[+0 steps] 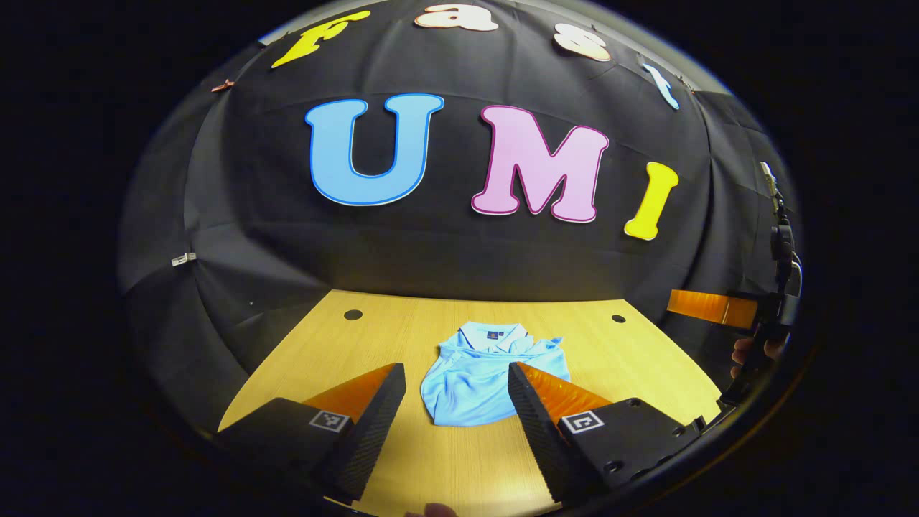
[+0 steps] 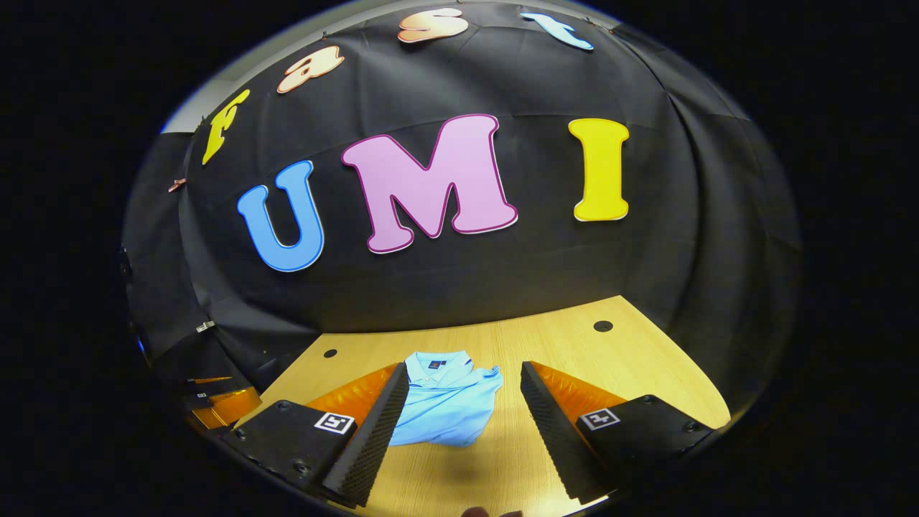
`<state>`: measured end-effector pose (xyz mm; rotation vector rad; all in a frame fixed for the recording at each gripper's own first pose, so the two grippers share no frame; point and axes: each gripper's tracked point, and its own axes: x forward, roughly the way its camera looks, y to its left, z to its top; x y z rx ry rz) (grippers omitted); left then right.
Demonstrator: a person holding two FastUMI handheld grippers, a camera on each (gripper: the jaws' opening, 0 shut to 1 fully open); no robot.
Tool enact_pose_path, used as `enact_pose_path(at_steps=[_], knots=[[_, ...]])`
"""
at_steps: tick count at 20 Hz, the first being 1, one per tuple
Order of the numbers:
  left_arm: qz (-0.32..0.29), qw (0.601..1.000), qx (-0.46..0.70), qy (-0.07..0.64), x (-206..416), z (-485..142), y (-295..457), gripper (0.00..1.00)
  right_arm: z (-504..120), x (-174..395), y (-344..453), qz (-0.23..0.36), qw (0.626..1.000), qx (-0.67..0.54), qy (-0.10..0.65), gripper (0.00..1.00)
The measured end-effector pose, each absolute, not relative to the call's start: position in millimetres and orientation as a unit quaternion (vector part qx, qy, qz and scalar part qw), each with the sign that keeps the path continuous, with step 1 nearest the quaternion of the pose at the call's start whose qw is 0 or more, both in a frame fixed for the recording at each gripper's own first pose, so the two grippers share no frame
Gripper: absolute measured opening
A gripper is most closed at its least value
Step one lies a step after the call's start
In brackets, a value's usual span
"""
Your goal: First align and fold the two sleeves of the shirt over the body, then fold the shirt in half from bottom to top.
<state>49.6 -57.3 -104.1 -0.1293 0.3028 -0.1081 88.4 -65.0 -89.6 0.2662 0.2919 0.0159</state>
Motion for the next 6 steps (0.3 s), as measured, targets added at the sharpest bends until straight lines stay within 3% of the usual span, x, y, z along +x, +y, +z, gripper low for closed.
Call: enact_pose_path(at_steps=[6], knots=[[-0.052, 0.984, -0.077, 0.154, 32.2, -100.0, -52.0, 0.92, -90.3, 56.7, -53.9, 0.006, 0.981, 0.115, 0.153, 0.98]])
